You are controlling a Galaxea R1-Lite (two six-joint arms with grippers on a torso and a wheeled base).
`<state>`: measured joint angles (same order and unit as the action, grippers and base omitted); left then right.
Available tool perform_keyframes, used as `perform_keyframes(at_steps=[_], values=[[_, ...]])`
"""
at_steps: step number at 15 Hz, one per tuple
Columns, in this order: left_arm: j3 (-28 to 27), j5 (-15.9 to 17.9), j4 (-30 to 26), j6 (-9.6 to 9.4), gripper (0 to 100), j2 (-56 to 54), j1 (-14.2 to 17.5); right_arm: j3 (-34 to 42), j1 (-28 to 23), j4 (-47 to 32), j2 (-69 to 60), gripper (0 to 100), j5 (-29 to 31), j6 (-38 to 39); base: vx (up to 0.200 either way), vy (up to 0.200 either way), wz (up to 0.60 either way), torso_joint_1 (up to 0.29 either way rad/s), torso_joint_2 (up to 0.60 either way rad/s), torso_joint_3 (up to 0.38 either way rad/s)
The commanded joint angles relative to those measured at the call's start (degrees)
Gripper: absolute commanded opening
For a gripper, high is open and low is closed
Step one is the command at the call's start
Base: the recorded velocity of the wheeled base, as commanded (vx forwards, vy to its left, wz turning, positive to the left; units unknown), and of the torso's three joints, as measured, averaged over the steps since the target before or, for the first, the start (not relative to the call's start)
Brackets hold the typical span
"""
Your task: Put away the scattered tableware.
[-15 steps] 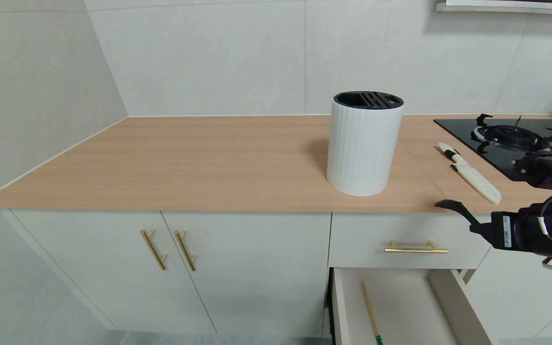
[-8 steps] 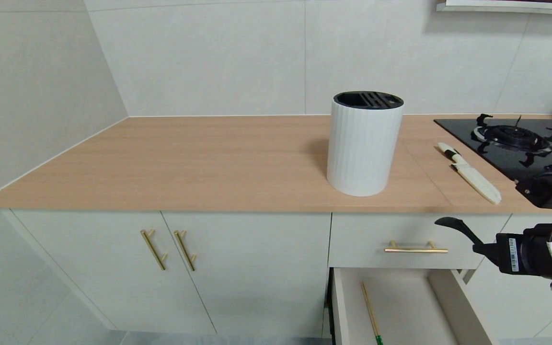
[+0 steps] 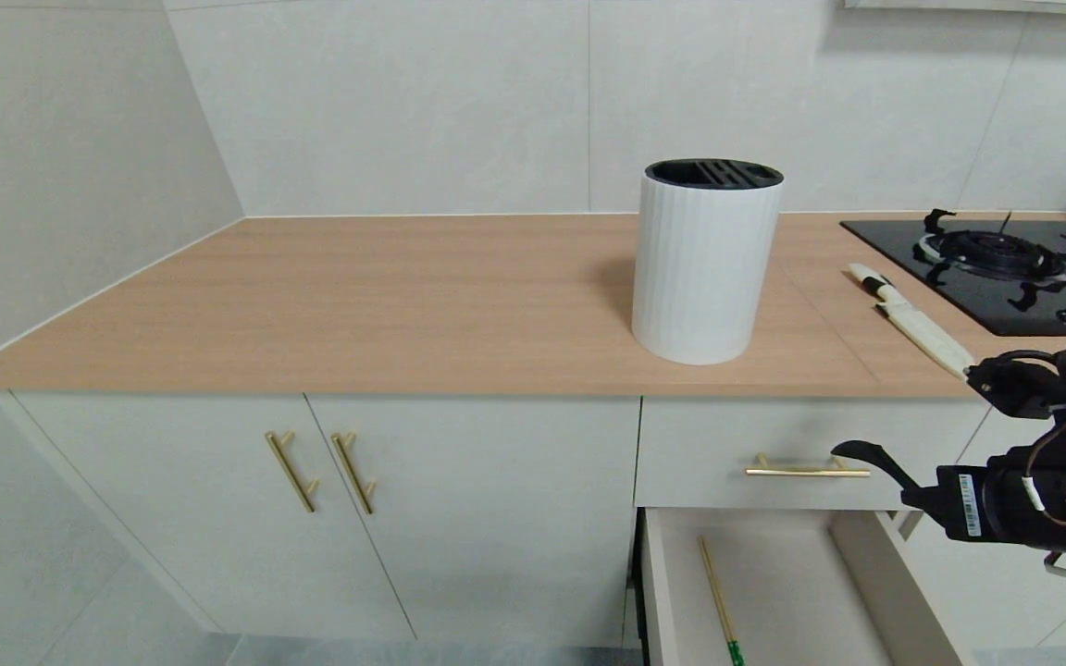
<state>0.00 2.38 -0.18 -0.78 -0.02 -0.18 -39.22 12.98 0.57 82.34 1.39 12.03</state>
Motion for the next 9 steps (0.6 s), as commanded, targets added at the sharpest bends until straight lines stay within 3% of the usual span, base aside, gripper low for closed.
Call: perform_keyframes(at_steps=[1,9], values=[[0.00,0.00,0.01,-0.01,100,0.02,0.01,0.02,0.02,0.04,1.51,0,0.19,0.01,0.000,0.000,0.00,-0.188,0.45,0.256],[0.00,0.00,0.01,-0.01,100,0.02,0.01,0.19,0.02,0.04,2.57,0,0.19,0.01,0.000,0.000,0.00,-0.188,0.46,0.268]])
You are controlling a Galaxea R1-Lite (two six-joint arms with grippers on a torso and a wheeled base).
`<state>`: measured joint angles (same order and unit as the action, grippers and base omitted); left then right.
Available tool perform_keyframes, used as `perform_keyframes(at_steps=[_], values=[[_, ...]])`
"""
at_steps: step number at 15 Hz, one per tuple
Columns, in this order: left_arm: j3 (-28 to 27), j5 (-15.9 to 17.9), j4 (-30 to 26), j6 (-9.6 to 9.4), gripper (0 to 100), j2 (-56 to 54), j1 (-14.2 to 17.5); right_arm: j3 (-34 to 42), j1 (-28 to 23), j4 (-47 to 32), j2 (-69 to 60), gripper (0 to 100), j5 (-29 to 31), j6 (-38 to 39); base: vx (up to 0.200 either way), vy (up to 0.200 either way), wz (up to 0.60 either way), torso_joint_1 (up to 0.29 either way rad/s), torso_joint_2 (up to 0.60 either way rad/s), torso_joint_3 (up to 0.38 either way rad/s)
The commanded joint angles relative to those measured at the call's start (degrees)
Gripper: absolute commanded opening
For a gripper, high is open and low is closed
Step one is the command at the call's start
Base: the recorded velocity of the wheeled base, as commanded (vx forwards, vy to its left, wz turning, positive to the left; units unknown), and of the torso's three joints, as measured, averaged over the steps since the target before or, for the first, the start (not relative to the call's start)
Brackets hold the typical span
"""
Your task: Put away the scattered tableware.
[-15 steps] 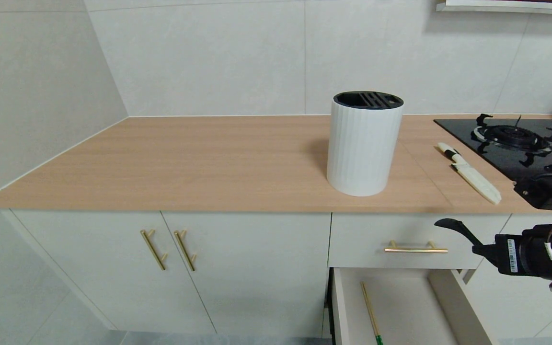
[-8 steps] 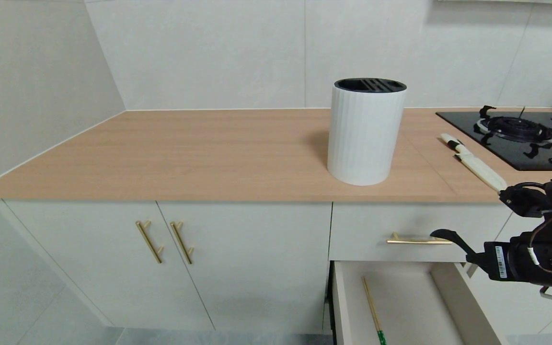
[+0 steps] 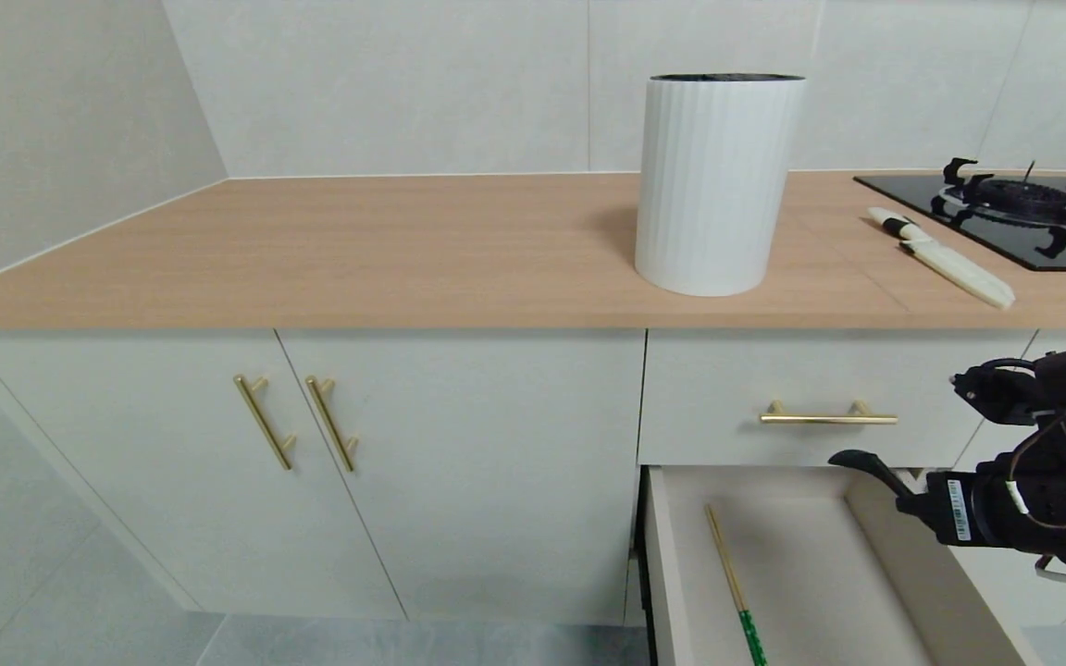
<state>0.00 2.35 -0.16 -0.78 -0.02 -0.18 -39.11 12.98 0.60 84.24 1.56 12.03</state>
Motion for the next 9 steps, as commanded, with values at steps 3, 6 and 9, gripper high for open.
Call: perform_keyframes(at_steps=[3,6,9], values=[[0.00,0.02,-0.02,-0.01,100,0.02,0.01,0.79,0.11,1.16,1.54,0,0.11,-0.08,0.000,0.000,0.00,-0.162,0.45,0.290],[0.00,0.02,-0.02,-0.01,100,0.02,0.01,1.58,0.11,2.92,2.42,0,0.20,-0.08,0.000,0.000,0.00,-0.111,0.33,0.216],[0.00,0.02,-0.02,-0.01,100,0.02,0.01,1.67,0.11,3.01,2.77,0,0.20,-0.08,0.000,0.000,0.00,-0.019,0.05,0.024]])
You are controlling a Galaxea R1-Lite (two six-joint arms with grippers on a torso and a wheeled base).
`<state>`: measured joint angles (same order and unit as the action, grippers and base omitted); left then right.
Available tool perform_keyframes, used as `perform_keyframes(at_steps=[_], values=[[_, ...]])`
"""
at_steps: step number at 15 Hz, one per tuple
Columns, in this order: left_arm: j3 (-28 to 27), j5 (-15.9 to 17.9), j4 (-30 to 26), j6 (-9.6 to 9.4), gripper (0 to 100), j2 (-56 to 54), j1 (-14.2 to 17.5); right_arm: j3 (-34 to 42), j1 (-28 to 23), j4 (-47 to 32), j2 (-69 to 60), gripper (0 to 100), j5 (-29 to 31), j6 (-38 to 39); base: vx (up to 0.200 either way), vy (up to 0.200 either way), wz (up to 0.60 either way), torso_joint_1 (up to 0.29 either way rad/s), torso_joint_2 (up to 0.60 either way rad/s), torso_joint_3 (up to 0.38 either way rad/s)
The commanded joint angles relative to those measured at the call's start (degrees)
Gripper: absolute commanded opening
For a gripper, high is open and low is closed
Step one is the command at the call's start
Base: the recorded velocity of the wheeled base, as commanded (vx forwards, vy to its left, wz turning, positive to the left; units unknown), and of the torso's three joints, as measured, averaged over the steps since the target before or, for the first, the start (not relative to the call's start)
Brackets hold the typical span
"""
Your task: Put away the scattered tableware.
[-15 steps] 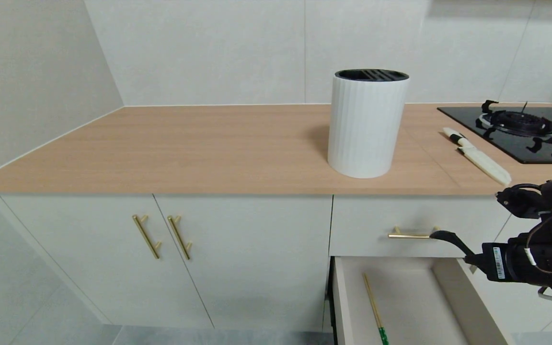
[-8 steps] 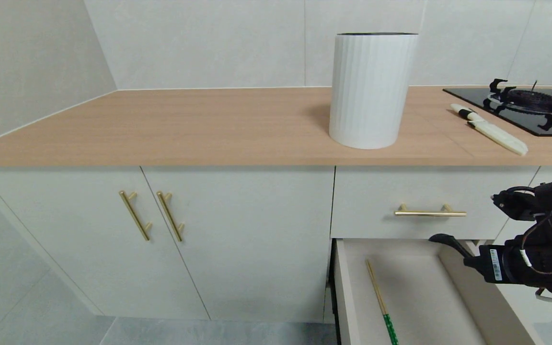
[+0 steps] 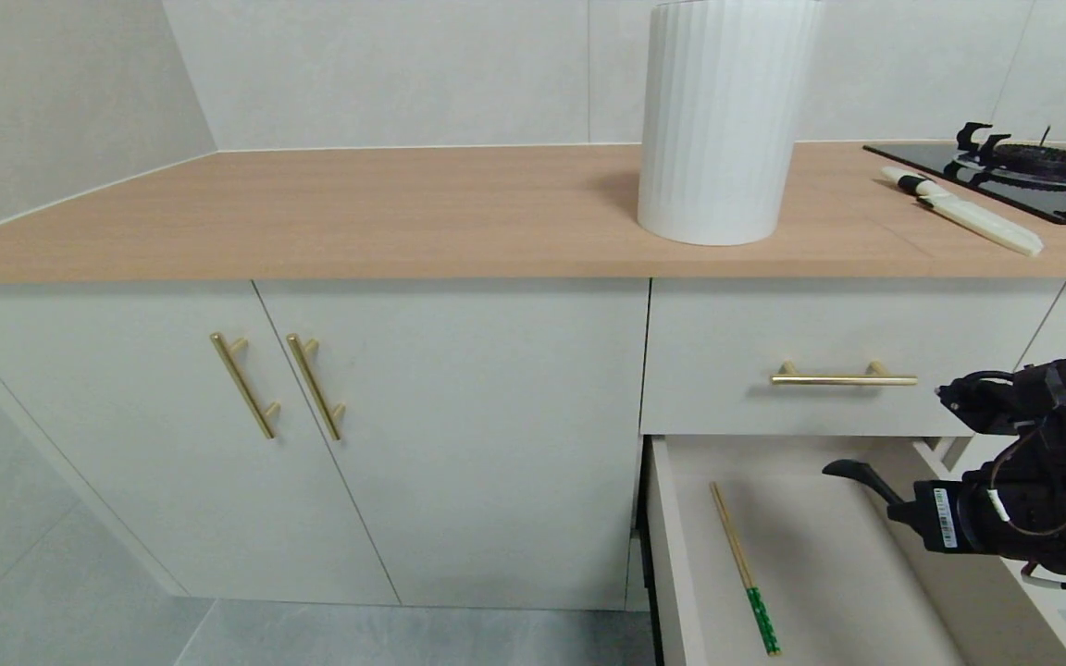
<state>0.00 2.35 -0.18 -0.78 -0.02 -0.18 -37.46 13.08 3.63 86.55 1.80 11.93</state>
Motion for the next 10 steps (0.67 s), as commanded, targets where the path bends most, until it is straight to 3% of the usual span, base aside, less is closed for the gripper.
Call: perform_keyframes(at_steps=[1,5,10], values=[[0.00,0.02,0.01,-0.01,100,0.02,0.01,0.02,0.02,-0.03,0.55,0,-0.05,-0.07,0.000,0.000,0.00,0.000,0.00,0.000],[0.00,0.02,0.01,-0.01,100,0.02,0.01,0.11,0.72,0.32,2.48,0,0.04,-0.33,0.000,0.000,0.00,0.000,0.00,0.000],[0.00,0.02,0.01,-0.01,100,0.02,0.01,3.10,0.89,11.84,16.28,0,3.91,-0.33,0.000,0.000,0.00,0.000,0.00,0.000]])
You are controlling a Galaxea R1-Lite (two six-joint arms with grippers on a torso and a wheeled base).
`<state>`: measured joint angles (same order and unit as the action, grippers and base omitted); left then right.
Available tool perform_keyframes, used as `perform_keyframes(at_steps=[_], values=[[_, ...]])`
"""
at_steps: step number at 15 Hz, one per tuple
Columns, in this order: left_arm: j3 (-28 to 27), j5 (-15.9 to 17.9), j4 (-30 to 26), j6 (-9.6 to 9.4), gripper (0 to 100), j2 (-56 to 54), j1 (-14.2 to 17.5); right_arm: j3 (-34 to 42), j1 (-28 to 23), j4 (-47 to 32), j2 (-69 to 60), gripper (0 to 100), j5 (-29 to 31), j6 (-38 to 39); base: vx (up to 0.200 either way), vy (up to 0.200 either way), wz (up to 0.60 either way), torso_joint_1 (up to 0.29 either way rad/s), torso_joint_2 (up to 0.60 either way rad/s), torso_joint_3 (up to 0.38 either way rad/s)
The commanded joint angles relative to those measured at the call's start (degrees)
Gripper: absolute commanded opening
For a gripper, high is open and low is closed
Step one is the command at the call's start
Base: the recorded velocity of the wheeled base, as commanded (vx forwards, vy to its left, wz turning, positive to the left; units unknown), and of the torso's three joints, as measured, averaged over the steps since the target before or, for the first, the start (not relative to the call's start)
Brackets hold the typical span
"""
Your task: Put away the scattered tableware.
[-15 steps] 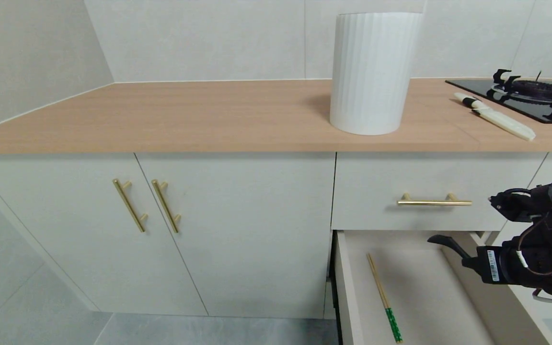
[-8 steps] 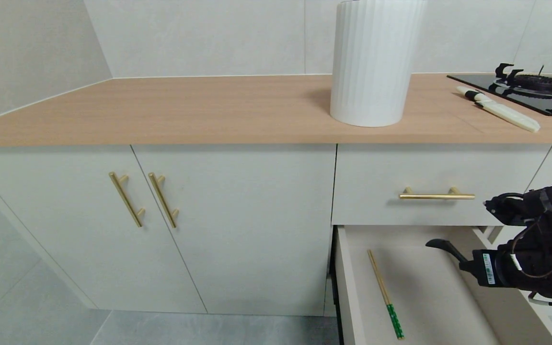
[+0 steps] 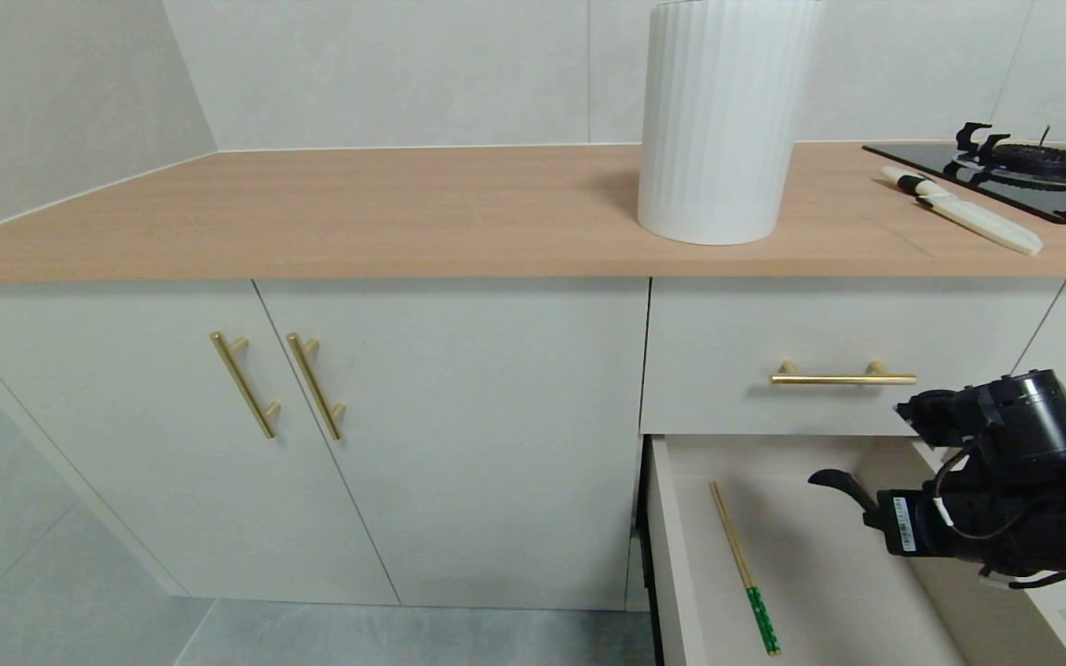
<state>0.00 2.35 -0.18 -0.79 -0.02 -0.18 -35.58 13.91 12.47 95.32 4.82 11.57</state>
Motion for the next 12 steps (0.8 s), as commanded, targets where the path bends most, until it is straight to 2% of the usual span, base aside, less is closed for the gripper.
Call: perform_keyframes(at_steps=[1,5,12], values=[[0.00,0.02,0.01,0.00,100,0.02,0.01,0.96,0.07,5.02,12.26,0,0.90,0.21,0.000,0.000,0.00,0.000,0.00,0.000],[0.00,0.02,0.01,0.00,100,0.02,0.01,1.83,-0.02,14.34,22.02,0,0.90,0.65,0.000,0.000,0.00,0.000,0.00,0.000],[0.00,0.02,0.01,0.00,100,0.02,0.01,2.10,-0.02,18.99,29.49,0,1.25,0.82,0.000,0.000,0.00,0.000,0.00,0.000]])
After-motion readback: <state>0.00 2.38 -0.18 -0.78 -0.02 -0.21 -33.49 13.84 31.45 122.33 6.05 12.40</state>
